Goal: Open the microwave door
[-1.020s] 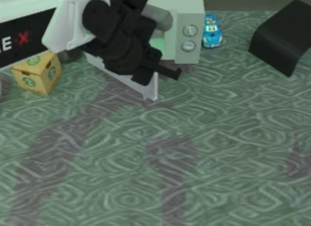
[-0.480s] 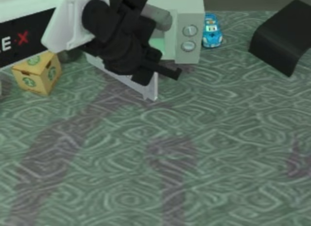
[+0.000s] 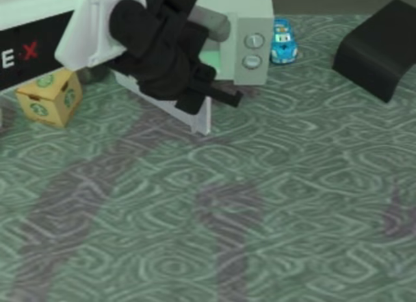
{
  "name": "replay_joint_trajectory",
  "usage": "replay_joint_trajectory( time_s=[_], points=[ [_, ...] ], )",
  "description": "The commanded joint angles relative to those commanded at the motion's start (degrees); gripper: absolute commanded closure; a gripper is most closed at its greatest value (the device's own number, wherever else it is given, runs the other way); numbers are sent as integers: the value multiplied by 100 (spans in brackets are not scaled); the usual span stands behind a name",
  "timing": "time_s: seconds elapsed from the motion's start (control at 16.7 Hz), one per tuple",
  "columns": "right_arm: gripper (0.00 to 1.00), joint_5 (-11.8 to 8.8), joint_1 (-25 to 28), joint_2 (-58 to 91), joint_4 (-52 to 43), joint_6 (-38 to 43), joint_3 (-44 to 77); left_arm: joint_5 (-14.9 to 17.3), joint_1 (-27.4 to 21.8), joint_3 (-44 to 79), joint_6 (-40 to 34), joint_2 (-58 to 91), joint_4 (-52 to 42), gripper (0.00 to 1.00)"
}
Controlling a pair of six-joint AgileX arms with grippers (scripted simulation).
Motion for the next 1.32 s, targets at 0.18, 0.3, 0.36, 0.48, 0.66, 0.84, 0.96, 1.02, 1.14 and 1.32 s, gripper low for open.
replay_joint_trajectory(
  time_s=[0.18, 0.3, 0.36, 0.48, 0.66, 0.84, 0.96, 1.02, 1.14, 1.32],
  points=[
    [0, 0, 0, 0, 0, 0, 0, 140, 105, -159, 290, -149, 29, 100],
    [0, 0, 0, 0, 0, 0, 0, 261, 192, -292, 528, -272, 54, 100],
    [0, 0, 0, 0, 0, 0, 0, 307, 224, -344, 615, -315, 59, 100],
    [0, 0, 0, 0, 0, 0, 0, 334, 244, -377, 667, -338, 61, 100],
    [0, 0, 0, 0, 0, 0, 0, 334, 244, -377, 667, -338, 61, 100],
    [0, 0, 0, 0, 0, 0, 0, 334, 244, -377, 667, -338, 61, 100],
    [0, 0, 0, 0, 0, 0, 0, 334, 244, -377, 667, -338, 61, 100],
    [0, 0, 0, 0, 0, 0, 0, 334, 244, -377, 667, -338, 61, 100],
    [0, 0, 0, 0, 0, 0, 0, 334, 244, -377, 667, -338, 61, 100],
    [0, 0, 0, 0, 0, 0, 0, 334, 244, -377, 667, -338, 61, 100]
  ],
)
